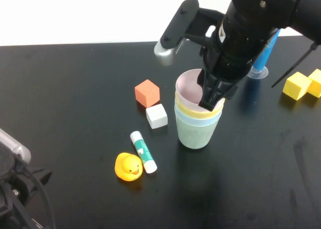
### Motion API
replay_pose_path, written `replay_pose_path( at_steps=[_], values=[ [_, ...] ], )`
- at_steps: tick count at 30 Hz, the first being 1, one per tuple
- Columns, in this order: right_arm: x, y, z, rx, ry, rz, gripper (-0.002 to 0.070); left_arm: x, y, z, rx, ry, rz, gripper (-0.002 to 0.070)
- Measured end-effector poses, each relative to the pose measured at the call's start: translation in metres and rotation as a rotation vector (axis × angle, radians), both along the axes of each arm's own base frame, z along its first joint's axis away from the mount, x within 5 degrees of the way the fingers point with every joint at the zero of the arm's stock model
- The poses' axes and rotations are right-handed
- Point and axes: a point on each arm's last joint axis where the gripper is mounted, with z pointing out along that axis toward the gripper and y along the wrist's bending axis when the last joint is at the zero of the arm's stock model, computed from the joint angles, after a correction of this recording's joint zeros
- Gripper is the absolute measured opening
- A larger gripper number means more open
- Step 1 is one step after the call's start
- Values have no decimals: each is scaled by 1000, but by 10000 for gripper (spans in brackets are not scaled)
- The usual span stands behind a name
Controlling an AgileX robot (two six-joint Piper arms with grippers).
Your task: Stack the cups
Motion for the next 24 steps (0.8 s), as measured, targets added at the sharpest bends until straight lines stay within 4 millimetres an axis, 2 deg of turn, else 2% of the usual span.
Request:
replay_pose_path(
  at_steps=[4,7,12,15,17,21,24],
  values=[
    [3,-3,3,-24,-39,-30,332,0,0,0,0,0,2,-1],
    [-1,-8,16,5,-66,-48,319,0,0,0,1,-4,6,-1],
    [-22,-26,56,103,-142,-86,197,1,2,-3,-39,-16,47,-1],
    [-43,-43,80,192,-215,-96,102,-2,4,-8,-103,-41,58,-1],
    [-59,-55,87,250,-258,-99,59,-9,8,-13,-163,-64,67,-1],
    [-90,-78,83,354,-347,-72,29,-23,21,-28,-249,-91,122,-1],
    [-120,-101,77,447,-426,-39,27,-31,33,-35,-296,-144,185,-1]
  ],
)
